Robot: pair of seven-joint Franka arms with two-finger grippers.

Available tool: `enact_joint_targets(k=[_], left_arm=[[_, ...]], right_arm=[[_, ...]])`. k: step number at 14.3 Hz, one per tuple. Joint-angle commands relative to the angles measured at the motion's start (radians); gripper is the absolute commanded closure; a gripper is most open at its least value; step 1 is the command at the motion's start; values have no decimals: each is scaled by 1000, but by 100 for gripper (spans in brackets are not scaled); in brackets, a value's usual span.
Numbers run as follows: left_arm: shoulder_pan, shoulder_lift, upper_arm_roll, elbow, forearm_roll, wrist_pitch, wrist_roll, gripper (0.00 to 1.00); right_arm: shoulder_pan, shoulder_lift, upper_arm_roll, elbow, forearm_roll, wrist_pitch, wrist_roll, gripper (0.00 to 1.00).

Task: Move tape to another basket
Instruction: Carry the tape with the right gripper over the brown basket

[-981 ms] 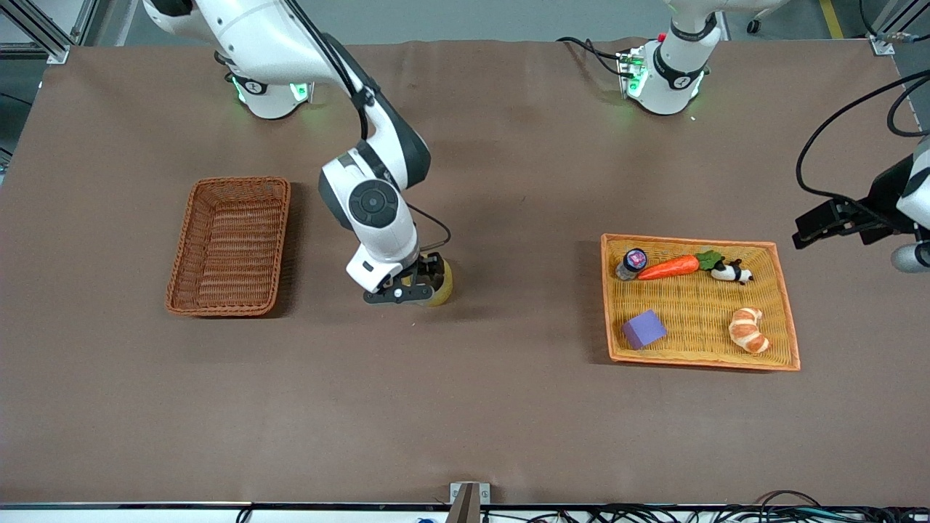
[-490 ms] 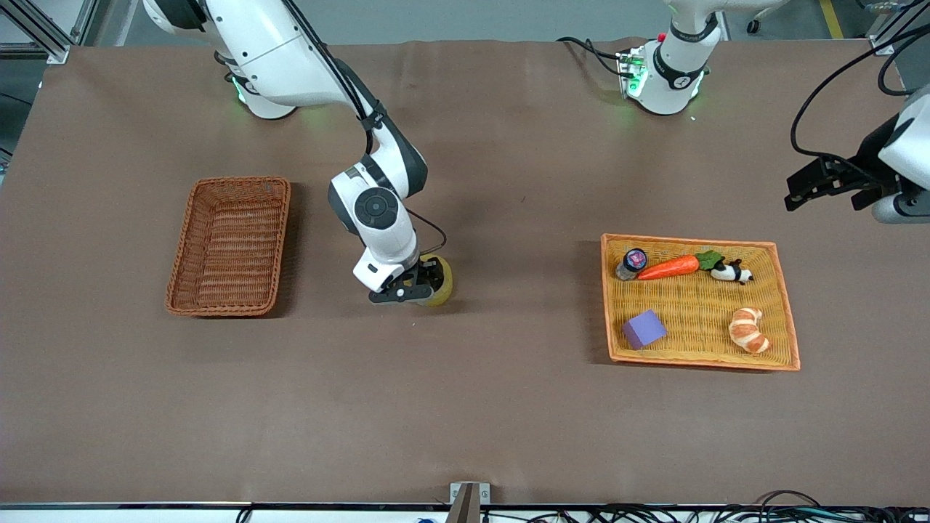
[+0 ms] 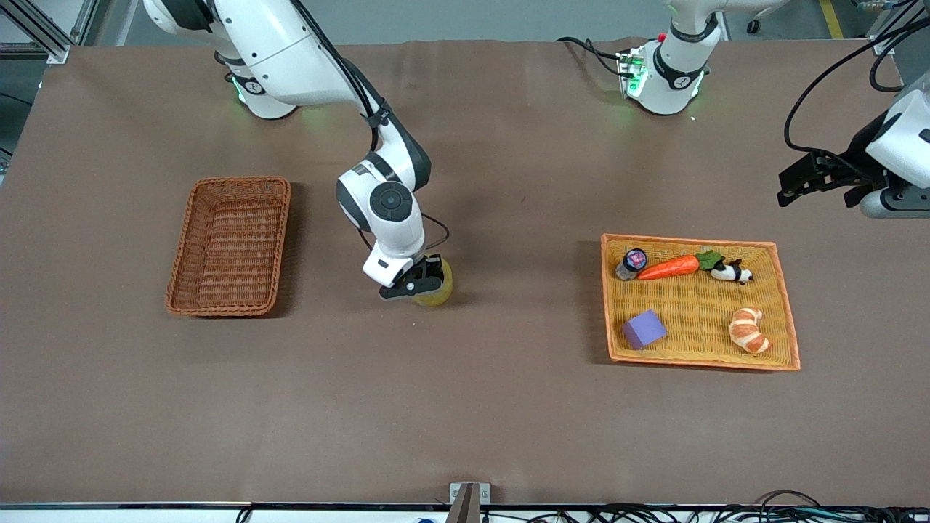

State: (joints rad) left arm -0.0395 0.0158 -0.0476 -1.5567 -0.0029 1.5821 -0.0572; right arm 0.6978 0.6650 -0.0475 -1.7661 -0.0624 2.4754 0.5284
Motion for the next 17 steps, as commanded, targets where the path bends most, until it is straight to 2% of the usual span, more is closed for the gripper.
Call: enact_joint_targets(k=[1, 5, 8, 10, 12, 14, 15, 17], left_arm=[[13, -14, -14, -17, -8, 15, 33, 0], [7, -14, -18, -16, -8, 15, 34, 0], [7, -16, -18, -17, -9, -2, 36, 0], [4, -14, -25, -14, -5, -4, 34, 0], [4, -14, -25, -14, -5, -4, 34, 0], [0, -13, -26, -13, -3, -4, 34, 0], [0, -13, -26, -13, -3, -1, 34, 0], [0, 1, -26, 7, -8, 6, 34, 0]], right_arm=[[5, -7, -6, 13, -17, -51, 70, 100], [-10, -42, -5, 98, -2, -237, 81, 100], [-127, -241, -5, 94, -2, -502, 14, 100], [-225, -336, -8, 62, -2, -591, -141, 100], [-322, -427, -20, -22, -2, -593, -323, 100], [-356, -488, -116, -122, -2, -566, -511, 100], [-354, -514, -158, -181, 0, -525, -565, 100], [-356, -592, -204, -371, 0, -362, -634, 100]])
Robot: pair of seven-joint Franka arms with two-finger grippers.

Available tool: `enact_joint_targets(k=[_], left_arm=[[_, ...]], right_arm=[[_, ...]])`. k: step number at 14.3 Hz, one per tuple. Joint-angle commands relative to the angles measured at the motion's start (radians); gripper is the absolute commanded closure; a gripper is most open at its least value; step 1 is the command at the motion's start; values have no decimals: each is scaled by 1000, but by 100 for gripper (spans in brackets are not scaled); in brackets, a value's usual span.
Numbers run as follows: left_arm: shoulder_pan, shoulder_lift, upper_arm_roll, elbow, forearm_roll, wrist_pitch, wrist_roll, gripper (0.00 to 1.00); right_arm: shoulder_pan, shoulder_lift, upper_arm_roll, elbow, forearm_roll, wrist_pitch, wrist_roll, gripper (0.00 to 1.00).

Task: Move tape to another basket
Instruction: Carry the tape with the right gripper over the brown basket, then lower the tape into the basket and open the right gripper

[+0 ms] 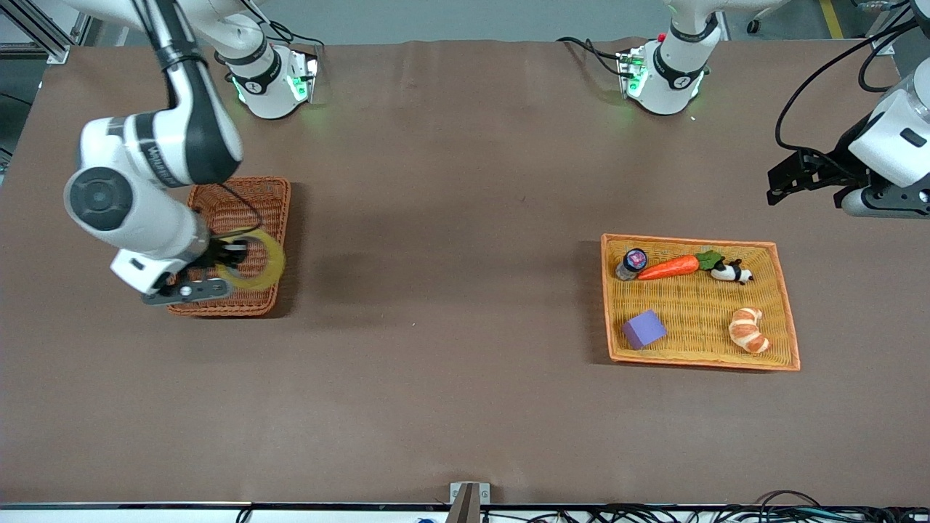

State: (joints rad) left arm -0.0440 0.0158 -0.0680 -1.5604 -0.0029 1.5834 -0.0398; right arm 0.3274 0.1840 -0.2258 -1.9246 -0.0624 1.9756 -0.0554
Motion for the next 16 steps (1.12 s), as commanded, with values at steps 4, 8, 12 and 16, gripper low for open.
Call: enact_joint_targets(k=[4, 8, 12, 16], left_arm=[[0, 12, -6, 26, -9, 3, 18, 0], [-1, 12, -6, 25, -9, 0, 17, 0], [-1, 10, -6, 25, -9, -3, 18, 0], [-2, 10, -10, 25, -9, -5, 17, 0]], right_arm=[[13, -141, -133, -440, -1, 403, -202, 100], [13, -133, -210, -603, -1, 618, -281, 100], [13, -109, -210, -643, -2, 703, -281, 96], [15, -63, -210, -643, -2, 741, -277, 53]])
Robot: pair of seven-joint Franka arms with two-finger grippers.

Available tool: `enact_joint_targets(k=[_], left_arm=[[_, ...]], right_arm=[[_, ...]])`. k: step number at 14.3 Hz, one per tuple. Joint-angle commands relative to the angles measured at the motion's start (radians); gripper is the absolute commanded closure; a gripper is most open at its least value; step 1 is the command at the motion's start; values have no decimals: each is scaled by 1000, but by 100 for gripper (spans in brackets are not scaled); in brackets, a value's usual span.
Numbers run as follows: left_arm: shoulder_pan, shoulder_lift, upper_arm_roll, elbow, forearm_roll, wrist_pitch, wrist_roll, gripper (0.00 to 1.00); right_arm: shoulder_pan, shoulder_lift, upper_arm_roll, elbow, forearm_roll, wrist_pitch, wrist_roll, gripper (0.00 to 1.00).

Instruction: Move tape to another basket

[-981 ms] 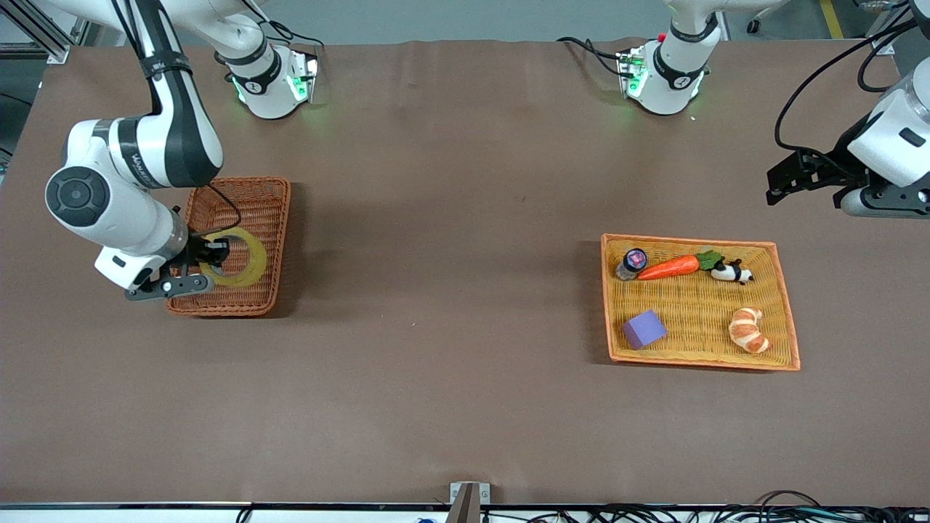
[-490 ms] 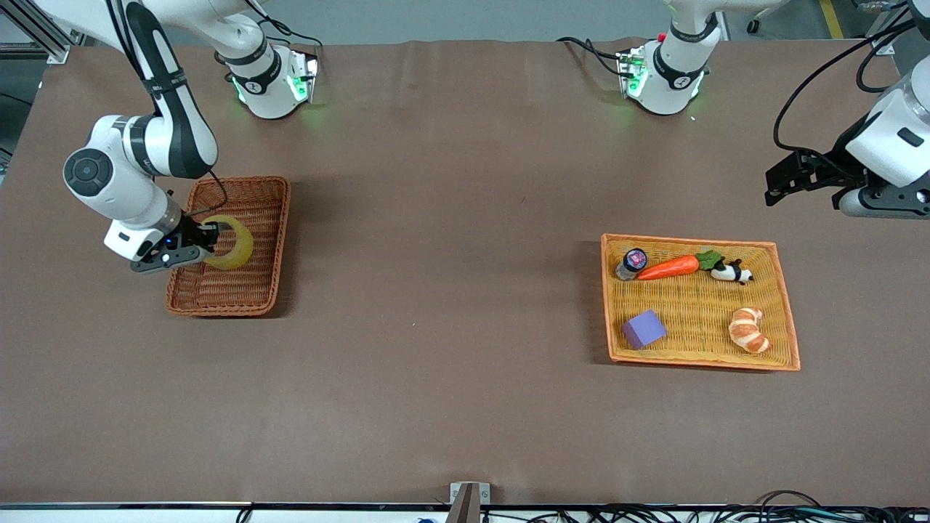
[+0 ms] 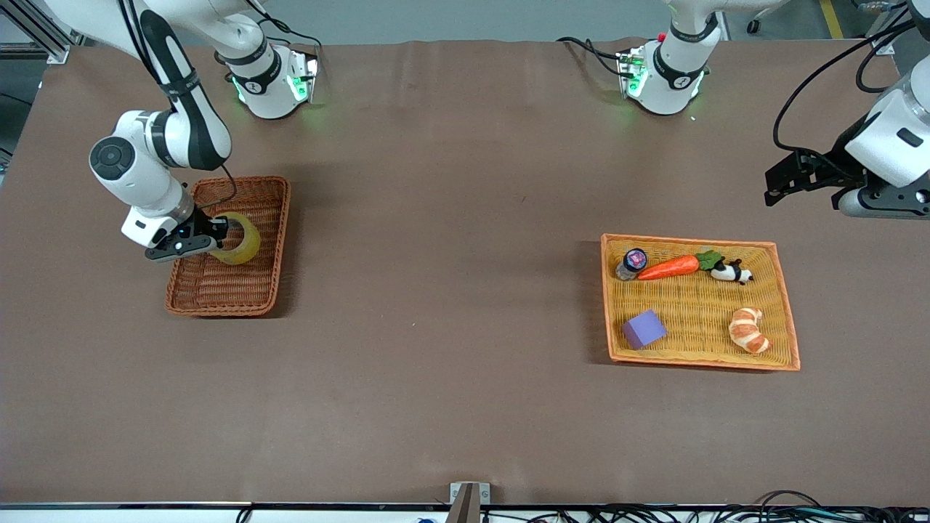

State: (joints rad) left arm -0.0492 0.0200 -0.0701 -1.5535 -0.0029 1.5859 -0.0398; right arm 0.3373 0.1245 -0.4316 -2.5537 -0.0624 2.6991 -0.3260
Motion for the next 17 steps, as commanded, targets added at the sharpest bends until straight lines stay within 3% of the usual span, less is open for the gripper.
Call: enact_joint_targets(k=[1, 2, 5, 8, 11, 14, 16, 17], left_arm=[[8, 8, -19, 18, -9, -7, 17, 0], [8, 8, -20, 18, -8, -7, 15, 0], [9, 8, -22, 18, -6, -7, 17, 0], [8, 8, -20, 18, -5, -7, 17, 0], [9, 8, -22, 18, -5, -7, 17, 0], [11, 8, -22, 20, -5, -7, 20, 0], [12, 8, -20, 20, -2, -7, 18, 0], [17, 8, -20, 20, -2, -7, 20, 0]], right_arm=[[6, -3, -2, -13, -2, 15, -7, 27], [6, -8, -2, -11, -2, 8, -7, 2], [6, -92, 2, 67, -2, -192, 4, 0], [-12, -140, 25, 307, 0, -532, 68, 0], [-125, -135, 190, 570, 1, -796, 198, 0], [-203, -137, 310, 764, 3, -974, 382, 0], [-326, -135, 436, 866, 4, -1047, 394, 0], [-336, -131, 448, 930, 4, -1083, 390, 0]])
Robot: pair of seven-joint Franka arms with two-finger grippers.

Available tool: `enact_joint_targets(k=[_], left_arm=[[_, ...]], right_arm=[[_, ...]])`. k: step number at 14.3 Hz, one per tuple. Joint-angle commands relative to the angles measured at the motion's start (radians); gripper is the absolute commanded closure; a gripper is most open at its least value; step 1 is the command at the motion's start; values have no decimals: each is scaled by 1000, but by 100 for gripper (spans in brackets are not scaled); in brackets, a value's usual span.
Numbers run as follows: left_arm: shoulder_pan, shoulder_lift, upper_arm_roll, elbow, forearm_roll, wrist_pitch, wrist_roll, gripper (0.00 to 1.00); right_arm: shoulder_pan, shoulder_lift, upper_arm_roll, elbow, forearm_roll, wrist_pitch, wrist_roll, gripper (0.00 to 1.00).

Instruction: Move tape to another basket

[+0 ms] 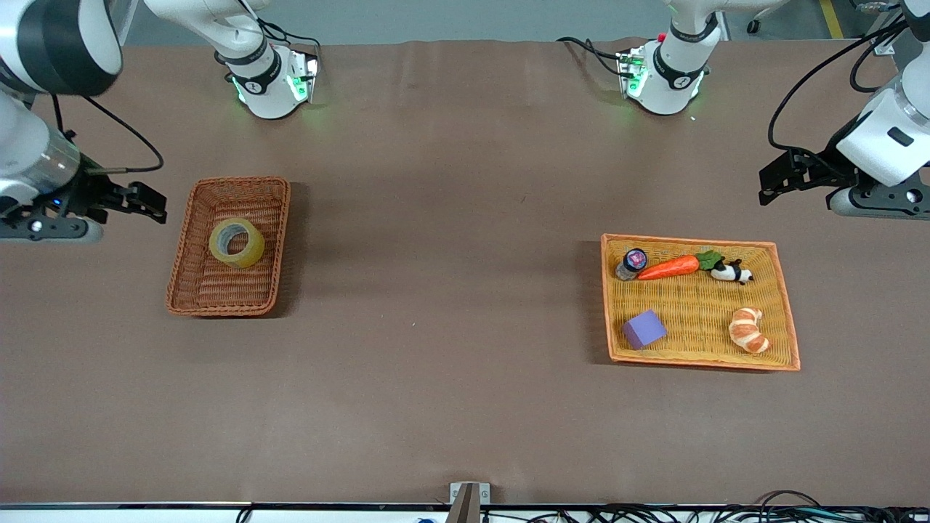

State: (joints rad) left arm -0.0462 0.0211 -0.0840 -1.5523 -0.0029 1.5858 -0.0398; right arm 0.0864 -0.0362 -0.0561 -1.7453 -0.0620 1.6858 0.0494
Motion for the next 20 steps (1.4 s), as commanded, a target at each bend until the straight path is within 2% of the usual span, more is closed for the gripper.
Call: enact_joint_targets(k=[1, 2, 4, 6, 7, 9, 11, 12, 20], left_arm=[[16, 7, -6, 18, 0, -7, 20, 0], [17, 7, -6, 20, 1, -7, 18, 0], [16, 7, -6, 21, 3, -7, 15, 0], [16, 7, -6, 28, 3, -7, 12, 0], [16, 7, -6, 28, 3, -7, 12, 0], [17, 8, -6, 28, 3, -7, 14, 0], [19, 7, -5, 28, 3, -7, 15, 0], [20, 7, -2, 29, 3, -7, 15, 0], [17, 10, 0, 34, 1, -10, 15, 0]], right_arm=[[-79, 38, 71, 206, 2, -122, 15, 0], [-68, 53, 70, 266, -2, -156, 15, 0], [-60, 64, 36, 297, 25, -172, 15, 0], [-31, 62, -43, 302, 118, -175, 12, 0], [-7, 61, -74, 302, 132, -181, 17, 0], [-19, 61, -67, 300, 134, -186, 18, 0], [-45, 59, -16, 299, 125, -193, 18, 0], [-48, 59, -11, 299, 122, -198, 17, 0], [-40, 59, -13, 299, 107, -201, 1, 0]])
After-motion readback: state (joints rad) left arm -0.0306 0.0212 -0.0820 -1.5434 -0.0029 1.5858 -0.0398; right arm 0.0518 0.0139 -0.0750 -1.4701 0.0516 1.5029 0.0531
